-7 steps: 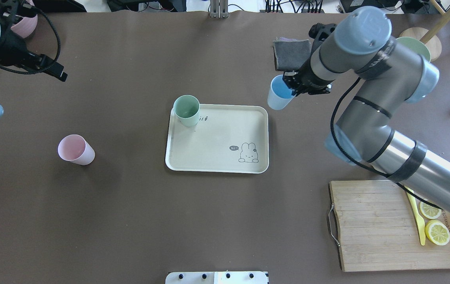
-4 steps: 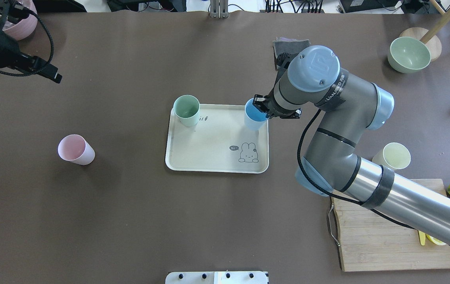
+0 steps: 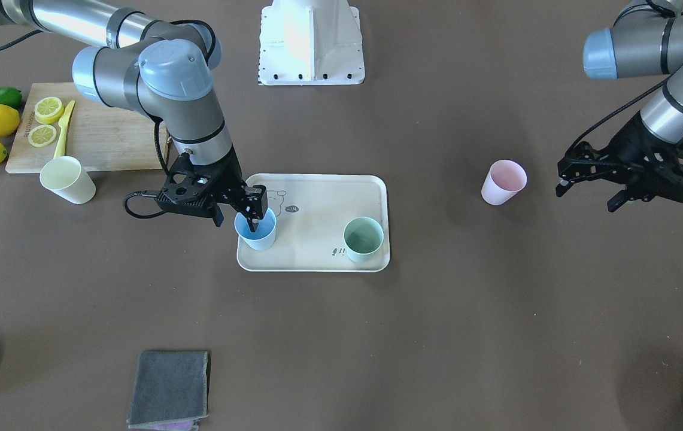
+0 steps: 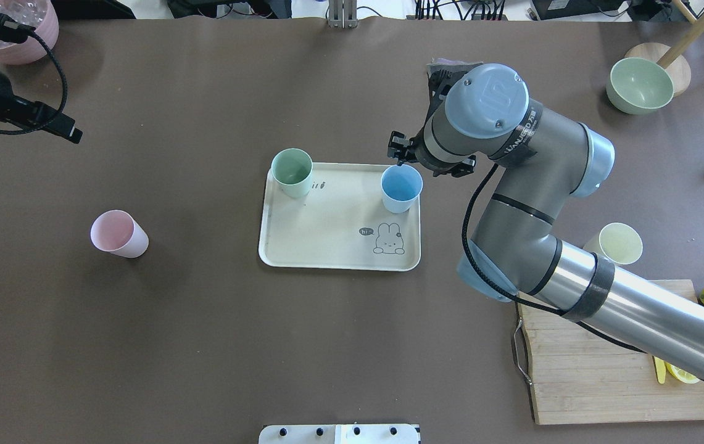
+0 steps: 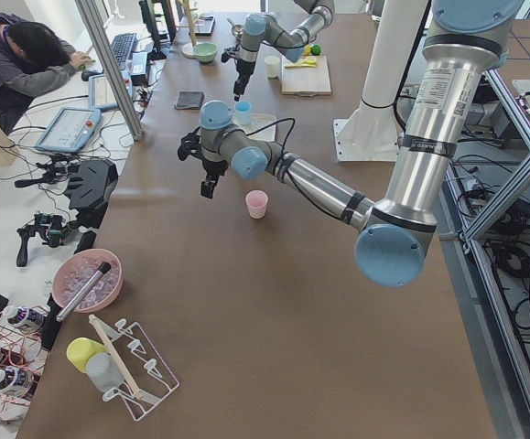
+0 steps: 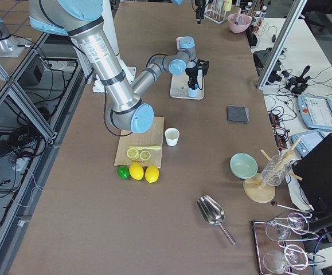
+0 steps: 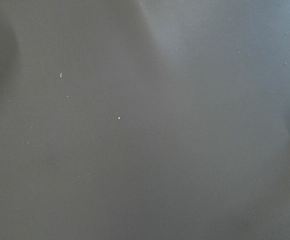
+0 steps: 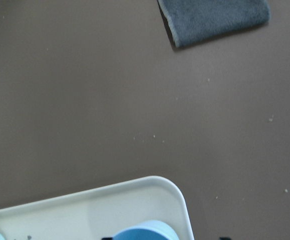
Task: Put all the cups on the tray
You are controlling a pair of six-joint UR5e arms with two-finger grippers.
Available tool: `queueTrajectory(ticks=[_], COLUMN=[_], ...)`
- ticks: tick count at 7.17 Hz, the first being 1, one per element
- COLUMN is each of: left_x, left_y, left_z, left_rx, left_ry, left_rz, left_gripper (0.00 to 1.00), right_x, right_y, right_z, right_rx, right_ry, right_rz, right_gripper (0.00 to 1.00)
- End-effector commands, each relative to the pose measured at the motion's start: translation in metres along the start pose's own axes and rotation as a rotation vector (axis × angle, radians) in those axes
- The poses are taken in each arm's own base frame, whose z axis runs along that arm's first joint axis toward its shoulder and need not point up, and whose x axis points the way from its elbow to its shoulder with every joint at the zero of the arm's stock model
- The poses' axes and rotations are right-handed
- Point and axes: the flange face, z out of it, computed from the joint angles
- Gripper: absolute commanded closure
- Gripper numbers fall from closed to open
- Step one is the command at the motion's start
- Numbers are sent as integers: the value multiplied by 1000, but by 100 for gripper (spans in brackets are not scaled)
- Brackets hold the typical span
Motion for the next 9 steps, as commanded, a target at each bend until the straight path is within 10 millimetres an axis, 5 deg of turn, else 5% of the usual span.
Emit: queueTrajectory(ticks=[1, 4, 5, 8, 9], left_x=[-4, 37, 41, 41, 46], left_y=[52, 108, 112, 117, 118], left_z=[23, 83, 92, 110, 113], left_rx=[-32, -68, -72, -99, -101], left_ry=[21, 56, 47, 38, 35], left_rz=[-75, -115, -108, -102, -96], left_gripper=[2, 2, 9, 55, 79], right_x=[30, 105, 145, 210, 228], right_y=[-65, -111, -104, -122, -123], right_z=[-39, -120, -124, -141, -144], right_rx=[-20, -27, -33, -55, -54], right_ry=[-9, 45, 60, 66, 78], right_rz=[-17, -131, -212, -258, -272], right_gripper=[0, 1, 0, 0, 0])
